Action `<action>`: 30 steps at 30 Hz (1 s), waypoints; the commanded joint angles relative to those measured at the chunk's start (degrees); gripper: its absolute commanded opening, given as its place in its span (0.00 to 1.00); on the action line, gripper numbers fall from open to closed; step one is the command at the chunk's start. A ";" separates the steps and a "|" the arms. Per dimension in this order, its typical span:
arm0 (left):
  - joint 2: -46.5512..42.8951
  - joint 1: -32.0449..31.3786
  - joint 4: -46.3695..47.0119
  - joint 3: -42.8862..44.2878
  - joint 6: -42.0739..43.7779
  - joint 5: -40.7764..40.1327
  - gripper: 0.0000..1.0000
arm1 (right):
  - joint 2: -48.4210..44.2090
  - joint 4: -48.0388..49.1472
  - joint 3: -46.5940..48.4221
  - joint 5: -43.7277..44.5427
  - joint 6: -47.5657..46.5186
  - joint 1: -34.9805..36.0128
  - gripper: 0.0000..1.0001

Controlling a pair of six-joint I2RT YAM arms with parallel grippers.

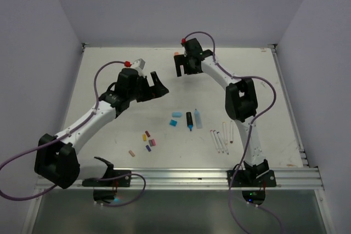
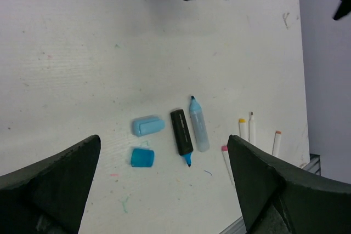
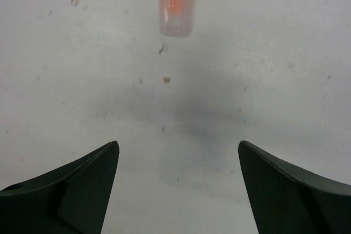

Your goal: Open the pen caps

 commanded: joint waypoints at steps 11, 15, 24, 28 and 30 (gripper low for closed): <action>-11.58 -2.12 1.57 -6.86 2.41 -2.31 1.00 | 9.86 19.19 8.45 4.46 -4.46 -0.13 0.99; -12.10 -2.12 2.27 -8.43 1.80 -1.52 1.00 | 15.57 17.52 14.01 5.25 -5.25 0.04 0.99; -11.75 -2.12 4.29 -9.67 1.44 -0.29 1.00 | 17.25 21.99 12.26 9.94 -9.90 0.92 0.99; -11.40 -2.03 5.00 -10.20 1.27 -0.02 1.00 | 19.80 19.46 16.90 4.74 -11.49 1.01 0.99; -11.05 -2.12 5.52 -10.55 1.09 -0.02 1.00 | 21.20 18.14 18.31 2.71 -11.67 1.01 0.97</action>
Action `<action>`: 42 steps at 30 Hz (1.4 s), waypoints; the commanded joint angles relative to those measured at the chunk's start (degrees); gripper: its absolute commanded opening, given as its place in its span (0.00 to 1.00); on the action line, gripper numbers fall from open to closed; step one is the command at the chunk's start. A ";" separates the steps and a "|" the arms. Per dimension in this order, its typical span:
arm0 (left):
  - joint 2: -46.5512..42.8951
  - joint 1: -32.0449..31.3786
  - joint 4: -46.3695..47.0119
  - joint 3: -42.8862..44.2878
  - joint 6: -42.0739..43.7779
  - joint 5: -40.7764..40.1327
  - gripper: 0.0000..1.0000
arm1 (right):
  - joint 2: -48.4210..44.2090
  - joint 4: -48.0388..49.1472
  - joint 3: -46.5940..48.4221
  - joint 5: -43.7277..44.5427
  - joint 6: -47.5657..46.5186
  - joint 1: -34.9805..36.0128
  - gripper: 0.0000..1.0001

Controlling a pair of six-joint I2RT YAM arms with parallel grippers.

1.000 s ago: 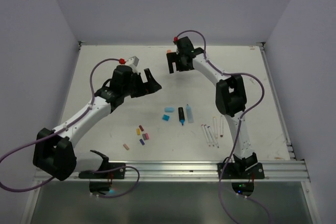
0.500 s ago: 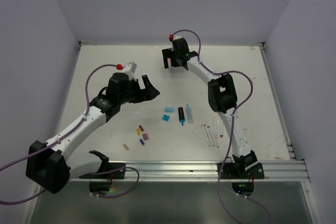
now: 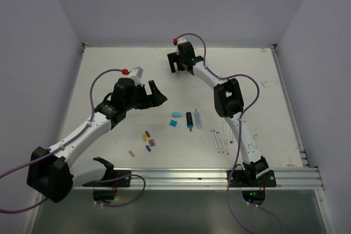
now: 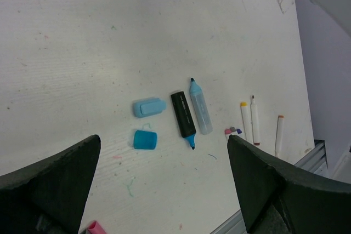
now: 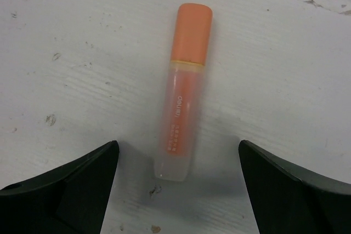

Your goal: Open the pen caps

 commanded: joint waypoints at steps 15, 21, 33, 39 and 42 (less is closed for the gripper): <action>1.17 -0.09 3.80 -0.91 -1.32 1.56 1.00 | 5.58 -5.10 8.08 -8.58 6.89 -1.09 0.59; 2.23 0.44 2.31 -0.04 -2.02 1.82 1.00 | 4.79 -6.60 5.45 -11.65 9.97 -1.89 0.13; 1.09 5.36 -3.13 2.60 -10.19 6.31 1.00 | -4.25 -2.47 3.78 -17.98 11.89 -2.41 0.00; -0.05 6.24 -11.83 6.38 -10.99 5.87 1.00 | -19.62 0.08 -11.40 -18.86 16.38 -2.41 0.00; -1.54 6.33 -17.80 7.52 -11.95 0.79 1.00 | -20.44 1.92 -13.89 -22.35 15.95 -2.41 0.00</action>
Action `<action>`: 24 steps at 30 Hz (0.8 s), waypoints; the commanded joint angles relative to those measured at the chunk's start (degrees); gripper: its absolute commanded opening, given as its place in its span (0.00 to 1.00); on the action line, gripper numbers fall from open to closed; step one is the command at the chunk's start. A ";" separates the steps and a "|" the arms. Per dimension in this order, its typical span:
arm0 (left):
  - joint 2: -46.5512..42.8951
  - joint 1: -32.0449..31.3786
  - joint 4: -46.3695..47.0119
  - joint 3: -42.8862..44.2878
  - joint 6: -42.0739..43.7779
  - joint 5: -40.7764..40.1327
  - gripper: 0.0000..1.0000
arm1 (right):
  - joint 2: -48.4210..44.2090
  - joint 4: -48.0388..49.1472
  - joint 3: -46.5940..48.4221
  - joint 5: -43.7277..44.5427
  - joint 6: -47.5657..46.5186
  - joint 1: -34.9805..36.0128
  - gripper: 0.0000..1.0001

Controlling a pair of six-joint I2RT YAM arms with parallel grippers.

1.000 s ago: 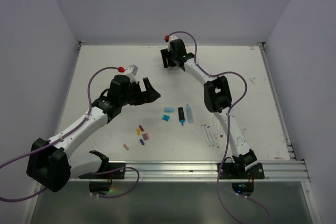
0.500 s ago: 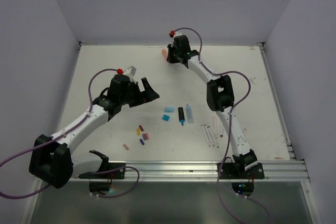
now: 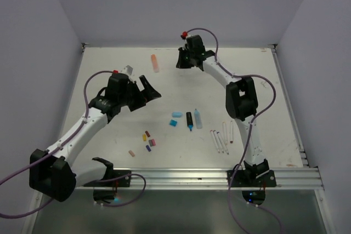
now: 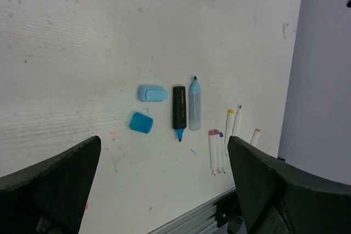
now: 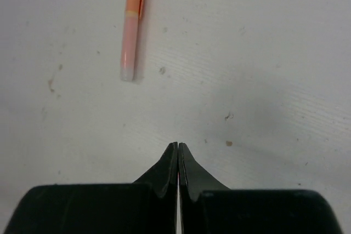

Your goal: Open the pen caps

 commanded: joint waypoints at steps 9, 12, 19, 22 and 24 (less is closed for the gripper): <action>-7.55 2.18 -7.09 -0.51 0.04 -19.50 1.00 | 1.00 6.95 6.81 -6.47 0.72 2.52 0.57; -3.16 3.50 -2.80 1.94 8.27 -25.22 0.96 | -2.33 7.91 2.70 -3.74 1.52 2.69 0.59; 21.00 5.35 -4.89 22.58 23.60 -35.09 0.95 | -13.22 0.71 -8.46 1.19 0.02 2.69 0.61; 28.83 6.23 -4.28 30.41 25.97 -33.87 0.93 | -19.73 0.18 -16.45 2.42 -1.12 2.61 0.61; 33.57 6.32 -3.48 35.14 26.68 -33.69 0.93 | -23.59 -0.44 -20.77 2.69 -2.08 2.52 0.61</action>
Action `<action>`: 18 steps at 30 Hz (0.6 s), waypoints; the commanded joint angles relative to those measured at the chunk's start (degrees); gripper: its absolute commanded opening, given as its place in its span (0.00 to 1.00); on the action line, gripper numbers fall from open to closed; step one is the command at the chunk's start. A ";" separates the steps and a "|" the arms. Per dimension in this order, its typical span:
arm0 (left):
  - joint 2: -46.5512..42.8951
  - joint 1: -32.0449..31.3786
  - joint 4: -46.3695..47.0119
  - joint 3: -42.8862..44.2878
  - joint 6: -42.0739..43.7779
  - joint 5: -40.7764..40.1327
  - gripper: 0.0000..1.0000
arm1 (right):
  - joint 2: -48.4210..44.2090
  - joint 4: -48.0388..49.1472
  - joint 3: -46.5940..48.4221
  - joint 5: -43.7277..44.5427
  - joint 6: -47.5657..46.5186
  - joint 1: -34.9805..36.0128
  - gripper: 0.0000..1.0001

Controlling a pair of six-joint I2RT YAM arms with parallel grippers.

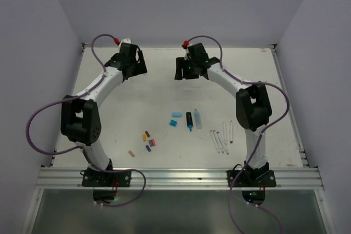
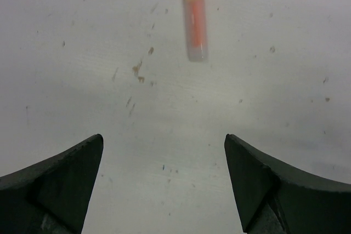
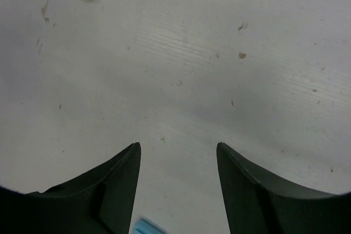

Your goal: Open the pen caps

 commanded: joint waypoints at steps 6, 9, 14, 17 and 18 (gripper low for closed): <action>15.06 1.69 1.76 16.89 4.70 -0.48 0.92 | -16.49 -2.35 -10.56 3.36 -3.31 -0.30 0.62; 19.63 1.77 2.81 21.20 4.52 1.89 0.89 | -18.78 -2.61 -12.94 3.54 -3.49 -0.39 0.62; 27.01 1.69 2.99 26.74 3.46 4.10 0.86 | -21.85 -3.05 -16.10 4.16 -3.49 -1.09 0.62; 29.30 1.69 4.04 28.33 2.50 4.62 0.85 | -23.17 -3.23 -18.12 5.03 -3.84 -1.62 0.62; 29.75 1.77 5.18 28.33 1.97 4.97 0.84 | -24.05 -3.23 -18.56 5.13 -4.02 -1.79 0.62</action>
